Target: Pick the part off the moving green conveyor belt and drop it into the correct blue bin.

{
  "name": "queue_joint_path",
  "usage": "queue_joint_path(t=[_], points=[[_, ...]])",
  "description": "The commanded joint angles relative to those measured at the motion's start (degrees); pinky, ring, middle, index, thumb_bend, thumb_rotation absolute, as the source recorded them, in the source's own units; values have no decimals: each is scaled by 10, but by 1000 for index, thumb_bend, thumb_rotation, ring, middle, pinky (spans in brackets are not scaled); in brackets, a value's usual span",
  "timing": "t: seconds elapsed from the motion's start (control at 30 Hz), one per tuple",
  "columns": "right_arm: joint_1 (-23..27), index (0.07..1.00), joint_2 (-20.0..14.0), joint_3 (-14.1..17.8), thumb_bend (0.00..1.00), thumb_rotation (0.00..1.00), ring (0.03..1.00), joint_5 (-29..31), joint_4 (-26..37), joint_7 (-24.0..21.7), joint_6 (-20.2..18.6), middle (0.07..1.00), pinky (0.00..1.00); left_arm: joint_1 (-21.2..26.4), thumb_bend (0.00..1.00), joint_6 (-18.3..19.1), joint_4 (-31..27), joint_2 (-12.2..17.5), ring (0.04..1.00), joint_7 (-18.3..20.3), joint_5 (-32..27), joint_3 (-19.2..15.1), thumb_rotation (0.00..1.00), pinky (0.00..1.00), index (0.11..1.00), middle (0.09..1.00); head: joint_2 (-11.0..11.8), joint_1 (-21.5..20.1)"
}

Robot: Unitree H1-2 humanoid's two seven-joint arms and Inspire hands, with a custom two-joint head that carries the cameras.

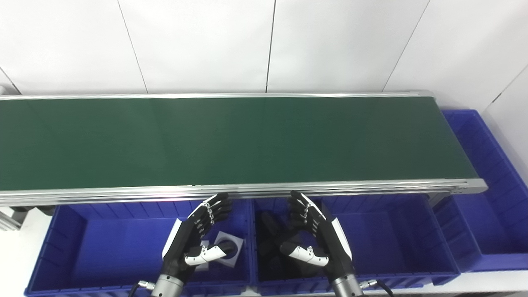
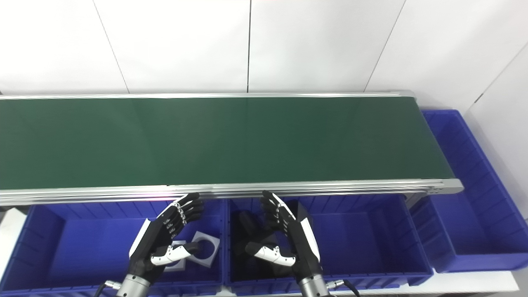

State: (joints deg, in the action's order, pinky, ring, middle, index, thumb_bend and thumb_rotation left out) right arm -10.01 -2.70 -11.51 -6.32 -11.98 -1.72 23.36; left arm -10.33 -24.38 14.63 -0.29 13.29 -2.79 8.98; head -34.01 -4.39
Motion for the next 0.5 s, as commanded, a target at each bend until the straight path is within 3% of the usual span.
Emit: queue_joint_path(t=[0.0,0.47], points=[[8,895,1,-1,982,493,859,6,5,-3,35,864,807,10,998,-25,-10,-3,802,-1,4,2,396,804,832,812,0,1],[11,895,0,-2,986,495,860,5,-1,-2,35,864,804,12,1000,-25,-6,-4,805,-1,5,3,392,802,833,816,0,4]])
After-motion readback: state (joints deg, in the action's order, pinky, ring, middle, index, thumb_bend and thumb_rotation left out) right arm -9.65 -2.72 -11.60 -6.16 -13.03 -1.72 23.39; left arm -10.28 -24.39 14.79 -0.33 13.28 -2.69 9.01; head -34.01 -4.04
